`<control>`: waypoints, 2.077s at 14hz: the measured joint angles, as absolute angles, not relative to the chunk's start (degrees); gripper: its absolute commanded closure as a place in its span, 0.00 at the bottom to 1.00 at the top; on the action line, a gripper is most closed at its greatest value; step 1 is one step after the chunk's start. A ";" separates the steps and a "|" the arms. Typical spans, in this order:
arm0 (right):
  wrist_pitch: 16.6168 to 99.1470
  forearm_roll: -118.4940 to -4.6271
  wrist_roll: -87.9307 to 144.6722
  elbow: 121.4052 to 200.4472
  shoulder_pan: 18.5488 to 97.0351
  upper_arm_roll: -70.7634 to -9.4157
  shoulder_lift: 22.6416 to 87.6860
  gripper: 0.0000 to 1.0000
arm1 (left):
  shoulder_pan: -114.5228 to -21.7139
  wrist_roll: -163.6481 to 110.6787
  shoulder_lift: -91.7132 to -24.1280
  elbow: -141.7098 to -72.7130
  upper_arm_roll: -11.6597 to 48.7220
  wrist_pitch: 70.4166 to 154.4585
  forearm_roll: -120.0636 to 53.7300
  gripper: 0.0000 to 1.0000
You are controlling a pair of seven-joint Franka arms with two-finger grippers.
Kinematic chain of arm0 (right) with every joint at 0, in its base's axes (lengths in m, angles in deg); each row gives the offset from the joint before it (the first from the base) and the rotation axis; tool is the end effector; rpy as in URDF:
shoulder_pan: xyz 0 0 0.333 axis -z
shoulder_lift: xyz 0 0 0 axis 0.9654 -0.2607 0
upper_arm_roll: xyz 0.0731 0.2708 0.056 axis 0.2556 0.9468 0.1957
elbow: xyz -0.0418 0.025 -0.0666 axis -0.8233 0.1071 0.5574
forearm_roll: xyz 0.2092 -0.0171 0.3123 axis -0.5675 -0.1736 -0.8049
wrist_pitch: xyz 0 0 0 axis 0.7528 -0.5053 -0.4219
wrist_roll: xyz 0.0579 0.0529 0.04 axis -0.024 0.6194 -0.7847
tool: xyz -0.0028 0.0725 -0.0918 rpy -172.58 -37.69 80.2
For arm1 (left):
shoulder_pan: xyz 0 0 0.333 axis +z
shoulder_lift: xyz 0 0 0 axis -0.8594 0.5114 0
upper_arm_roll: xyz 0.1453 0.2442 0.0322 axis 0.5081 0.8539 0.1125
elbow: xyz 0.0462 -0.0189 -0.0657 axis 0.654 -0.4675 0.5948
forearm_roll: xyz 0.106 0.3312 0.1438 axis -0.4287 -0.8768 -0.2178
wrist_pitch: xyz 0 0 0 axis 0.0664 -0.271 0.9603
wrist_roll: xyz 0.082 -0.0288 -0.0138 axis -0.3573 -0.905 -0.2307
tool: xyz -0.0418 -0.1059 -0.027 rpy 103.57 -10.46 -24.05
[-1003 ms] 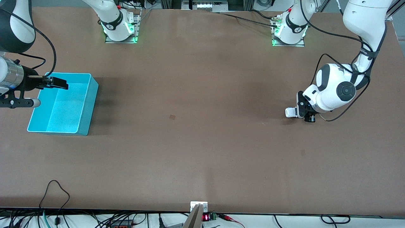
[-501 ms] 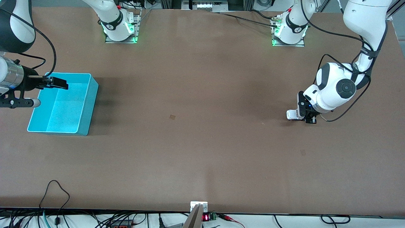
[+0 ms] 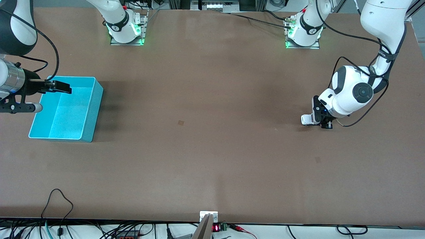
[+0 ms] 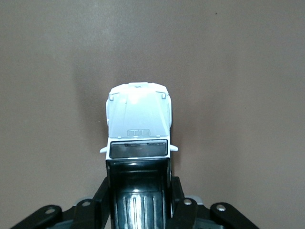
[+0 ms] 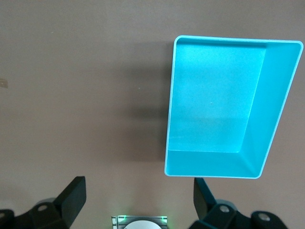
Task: Wind and store white jeep toy
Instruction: 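Pull the held jeep backward along the table with the left gripper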
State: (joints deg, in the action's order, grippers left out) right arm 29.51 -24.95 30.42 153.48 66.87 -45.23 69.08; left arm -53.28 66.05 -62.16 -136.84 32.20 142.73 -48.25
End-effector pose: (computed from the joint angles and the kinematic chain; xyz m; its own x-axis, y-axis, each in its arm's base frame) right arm 0.5618 -0.0186 0.4792 0.9709 0.0038 -0.2395 0.0071 -0.9999 0.0127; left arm 0.5145 0.0095 0.1688 0.0056 -0.9996 -0.0271 -0.9984 -0.0071 0.0554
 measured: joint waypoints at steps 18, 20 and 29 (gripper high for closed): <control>29.50 -24.95 30.42 153.48 66.87 -45.23 69.08 0.00 | -48.54 65.74 -62.06 -136.84 32.24 142.90 -50.90 0.80; 29.50 -24.95 30.42 153.48 66.87 -45.23 69.08 0.00 | -47.59 65.79 -62.03 -136.84 32.24 142.94 -51.17 0.81; 29.50 -24.95 30.41 153.48 66.87 -45.23 69.08 0.00 | -43.12 66.94 -61.61 -136.39 32.25 143.31 -56.07 0.82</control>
State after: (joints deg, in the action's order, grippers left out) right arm 29.50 -24.95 30.41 153.48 66.87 -45.23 69.08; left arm -43.12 66.94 -61.61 -136.39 32.25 143.31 -56.07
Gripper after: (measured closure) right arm 0.000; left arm 0.480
